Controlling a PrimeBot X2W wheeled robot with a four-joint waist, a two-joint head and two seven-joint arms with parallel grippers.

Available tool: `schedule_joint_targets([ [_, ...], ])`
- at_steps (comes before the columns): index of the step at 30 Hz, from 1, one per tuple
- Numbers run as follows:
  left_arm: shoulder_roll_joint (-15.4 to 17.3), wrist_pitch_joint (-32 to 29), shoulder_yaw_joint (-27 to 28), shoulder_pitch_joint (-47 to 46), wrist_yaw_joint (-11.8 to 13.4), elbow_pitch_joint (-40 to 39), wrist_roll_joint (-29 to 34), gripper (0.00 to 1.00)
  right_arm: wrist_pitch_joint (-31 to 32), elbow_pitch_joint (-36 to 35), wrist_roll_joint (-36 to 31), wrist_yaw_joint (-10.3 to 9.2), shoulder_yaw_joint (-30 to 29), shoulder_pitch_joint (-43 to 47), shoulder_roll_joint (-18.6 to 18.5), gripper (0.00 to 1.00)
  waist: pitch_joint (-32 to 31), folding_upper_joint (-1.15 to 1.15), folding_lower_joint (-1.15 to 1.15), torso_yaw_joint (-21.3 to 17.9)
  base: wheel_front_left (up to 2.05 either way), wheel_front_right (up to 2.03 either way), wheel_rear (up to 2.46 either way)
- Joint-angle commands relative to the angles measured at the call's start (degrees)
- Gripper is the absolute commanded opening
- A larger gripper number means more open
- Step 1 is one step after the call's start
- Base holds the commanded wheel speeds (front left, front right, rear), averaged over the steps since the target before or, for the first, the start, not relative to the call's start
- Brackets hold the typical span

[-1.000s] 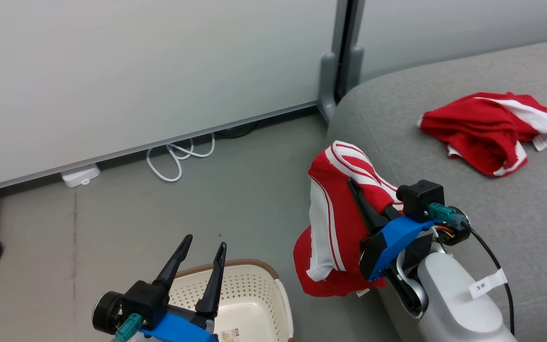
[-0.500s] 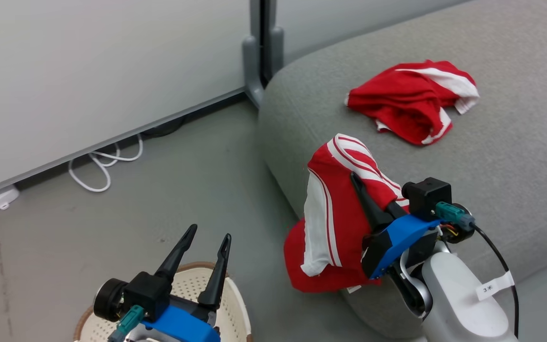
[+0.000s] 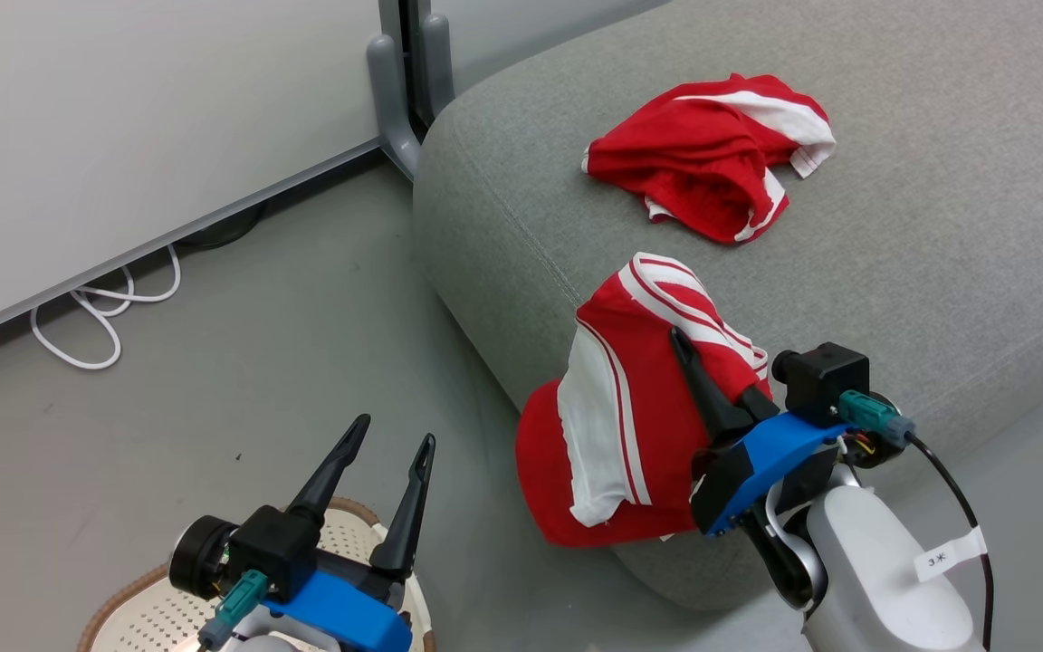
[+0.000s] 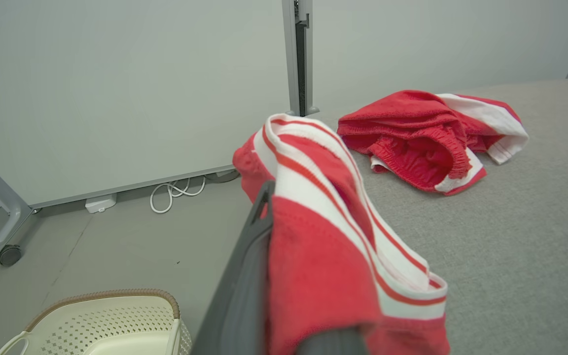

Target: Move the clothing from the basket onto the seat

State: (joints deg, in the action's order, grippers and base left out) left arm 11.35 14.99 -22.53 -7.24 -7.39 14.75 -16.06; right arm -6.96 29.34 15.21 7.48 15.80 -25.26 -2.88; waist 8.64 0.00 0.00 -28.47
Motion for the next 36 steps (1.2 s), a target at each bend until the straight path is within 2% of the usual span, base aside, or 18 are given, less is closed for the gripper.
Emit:
schedule_joint_targets([
  [1,0.4,0.3,0.1,-0.7,-0.1,-0.1,-0.1,1.00,-0.4,-0.3,0.2,0.03,-0.1,0.7,0.0,0.00,0.1,0.00,0.00,-0.1,0.00,0.00,0.00],
  [14,1.1,0.3,-0.3,-1.5,-0.1,-0.4,-0.3,1.00,-0.7,-0.7,2.2,0.03,-2.3,-2.2,0.0,0.00,1.4,0.00,0.00,0.9,0.00,0.00,0.00],
  [24,3.4,0.3,0.0,-3.9,-0.1,-2.8,1.2,1.00,0.8,-1.0,2.5,0.03,-10.4,-16.0,-0.5,0.00,7.4,0.00,0.00,2.1,0.00,0.00,0.00],
  [30,5.3,0.3,-0.2,-6.8,-0.1,-5.0,2.2,1.00,3.9,-2.4,3.1,0.03,-17.8,-26.5,-4.9,0.00,13.9,0.00,0.00,3.9,0.00,0.00,0.00],
  [36,7.4,0.3,-0.3,-10.4,-0.1,-7.2,2.9,1.00,4.9,-3.5,0.3,0.03,-27.8,-36.4,-11.0,0.00,20.6,0.00,0.00,6.1,0.00,0.00,0.00],
])
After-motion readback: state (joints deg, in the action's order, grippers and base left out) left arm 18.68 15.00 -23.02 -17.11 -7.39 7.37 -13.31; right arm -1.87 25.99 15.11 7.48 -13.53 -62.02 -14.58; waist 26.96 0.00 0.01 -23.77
